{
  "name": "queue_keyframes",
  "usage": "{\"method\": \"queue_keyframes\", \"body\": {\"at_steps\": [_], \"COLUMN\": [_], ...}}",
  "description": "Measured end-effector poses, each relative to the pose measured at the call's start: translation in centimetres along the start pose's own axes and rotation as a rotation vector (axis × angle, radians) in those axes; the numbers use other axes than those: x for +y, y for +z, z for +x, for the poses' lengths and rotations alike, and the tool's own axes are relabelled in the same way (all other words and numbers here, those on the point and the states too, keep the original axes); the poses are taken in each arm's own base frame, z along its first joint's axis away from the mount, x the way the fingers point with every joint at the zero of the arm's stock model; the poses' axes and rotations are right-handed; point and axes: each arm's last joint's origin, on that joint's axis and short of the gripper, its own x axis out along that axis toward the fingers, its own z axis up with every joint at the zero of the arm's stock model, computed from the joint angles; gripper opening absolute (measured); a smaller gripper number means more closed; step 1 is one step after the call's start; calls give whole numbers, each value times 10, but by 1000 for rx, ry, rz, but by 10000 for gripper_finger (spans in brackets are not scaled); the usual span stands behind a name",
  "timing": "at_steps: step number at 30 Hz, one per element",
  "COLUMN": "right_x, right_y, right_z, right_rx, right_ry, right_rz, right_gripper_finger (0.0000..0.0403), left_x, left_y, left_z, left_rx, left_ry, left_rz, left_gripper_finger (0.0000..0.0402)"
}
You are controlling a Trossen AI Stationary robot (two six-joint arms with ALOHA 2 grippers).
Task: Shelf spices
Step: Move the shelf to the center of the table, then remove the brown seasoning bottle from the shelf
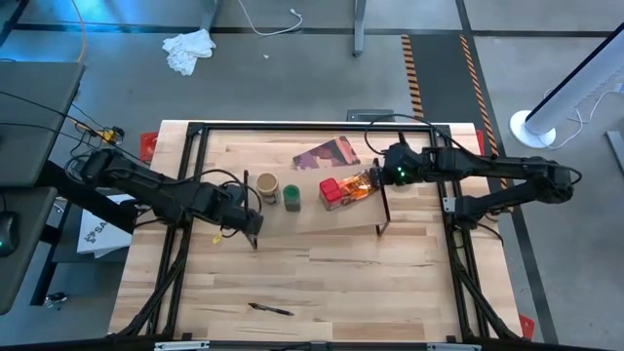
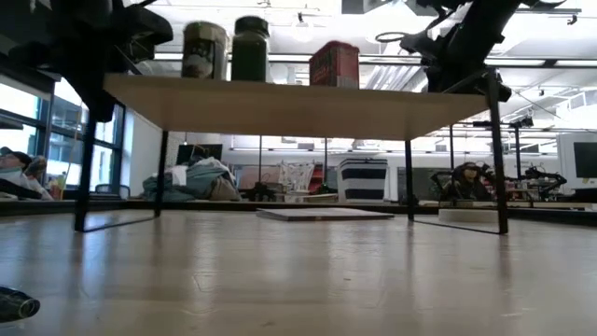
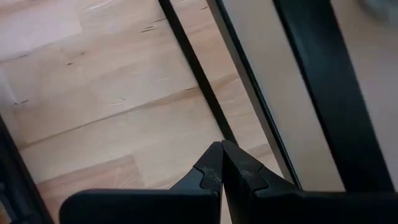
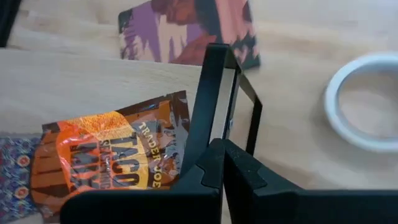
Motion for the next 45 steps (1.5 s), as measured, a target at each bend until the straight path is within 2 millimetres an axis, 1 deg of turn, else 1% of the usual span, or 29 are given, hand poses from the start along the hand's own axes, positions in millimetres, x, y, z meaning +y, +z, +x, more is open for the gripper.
{"method": "queue_keyframes", "body": {"at_steps": [10,22,25,30,35,39,45], "right_x": [14,20,19,18,18,16,7], "right_y": [-41,-75,-78,-78,-77,-76,-73], "right_z": [-13,-26,-28,-29,-30,-32,-42], "right_rx": [61,57,52,34,15,11,10], "right_ry": [20,42,28,31,31,31,29], "right_rz": [55,147,150,146,140,99,56], "right_gripper_finger": [0,0,0,0,0,0,0], "left_x": [6,7,7,12,24,36,53], "left_y": [-4,-4,-3,-4,-3,-2,2], "left_z": [-1,-2,-2,-10,-24,-34,-47], "left_rx": [-2,-19,-23,-47,-62,-62,-72], "left_ry": [58,75,67,27,-21,-37,-63], "left_rz": [43,81,82,82,76,74,57], "left_gripper_finger": [0,0,0,0,0,0,0]}}
